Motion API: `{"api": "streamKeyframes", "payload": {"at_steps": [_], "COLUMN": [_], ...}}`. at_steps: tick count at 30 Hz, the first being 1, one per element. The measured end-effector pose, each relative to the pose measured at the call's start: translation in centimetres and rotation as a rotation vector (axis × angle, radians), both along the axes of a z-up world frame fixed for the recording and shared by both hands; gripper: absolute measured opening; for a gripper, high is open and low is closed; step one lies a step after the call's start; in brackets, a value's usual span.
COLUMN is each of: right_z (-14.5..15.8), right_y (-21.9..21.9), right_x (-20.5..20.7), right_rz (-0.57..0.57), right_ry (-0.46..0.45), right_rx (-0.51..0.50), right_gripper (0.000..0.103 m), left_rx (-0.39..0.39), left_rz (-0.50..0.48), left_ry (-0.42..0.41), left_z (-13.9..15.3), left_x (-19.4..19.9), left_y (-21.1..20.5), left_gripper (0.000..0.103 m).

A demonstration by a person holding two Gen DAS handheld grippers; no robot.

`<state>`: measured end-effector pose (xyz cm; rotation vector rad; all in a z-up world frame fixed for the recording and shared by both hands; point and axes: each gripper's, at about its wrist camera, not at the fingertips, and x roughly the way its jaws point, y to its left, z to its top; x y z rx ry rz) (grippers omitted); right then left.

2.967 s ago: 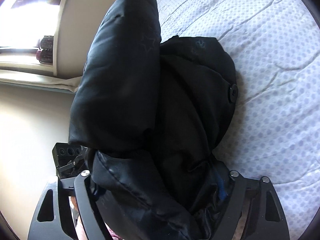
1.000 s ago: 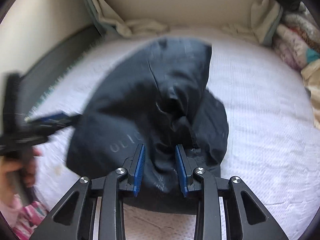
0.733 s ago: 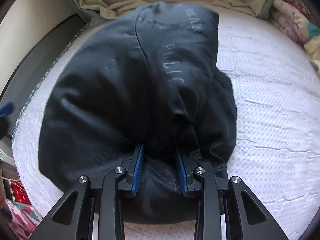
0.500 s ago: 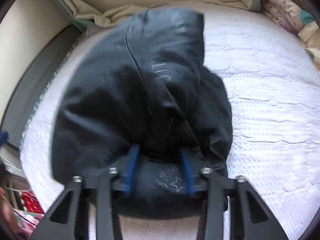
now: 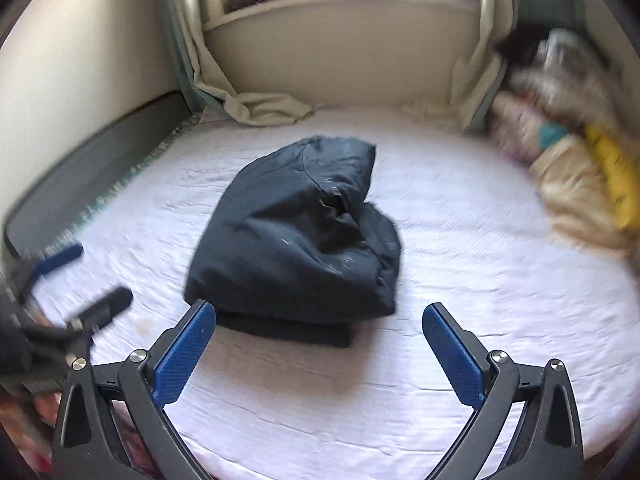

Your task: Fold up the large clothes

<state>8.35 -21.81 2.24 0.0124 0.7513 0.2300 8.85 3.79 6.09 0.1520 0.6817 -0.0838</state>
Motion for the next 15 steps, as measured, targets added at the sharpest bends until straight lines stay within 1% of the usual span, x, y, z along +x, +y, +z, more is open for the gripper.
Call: {"api": "streamKeyframes", "payload": {"at_steps": [2,3,4,6,10,15], "right_z": [-0.4,-0.8,-0.9,-1.9,-3.5,-4.1], "right_y": [0.3,0.3,0.1,-0.1,-0.3,-0.8], "right_x": [-1.2,-1.6,-2.1,-2.3,-2.2,-2.9], "right_rz": [-0.021,-0.042,-0.06,-0.094,-0.129,-0.138], "right_ry": [-0.01,-0.004,0.006,0.038,0.084,0.099], "right_rx": [-0.035,-0.033,-0.032,-0.045,-0.044,-0.013], "right_gripper": [0.103,0.103,0.103,0.103,0.103,0.103], "left_rx": [0.008,0.005,-0.007,-0.011,0.028,-0.024], "left_rz": [0.038,0.046,0.052,0.073,0.122,0.149], "left_ry": [0.003,0.003,0.002,0.002,-0.003,0.04], "left_z": [-0.3,-0.5,-0.9,-1.4,-2.2,-3.2], "left_x": [-0.7,-1.0,-1.4,-1.9,-2.6,-2.7], "left_y": [0.1,0.2,0.4,0.7,0.9,1.7], "left_gripper": [0.102,0.102,0.102,0.102,0.102,0.102]}}
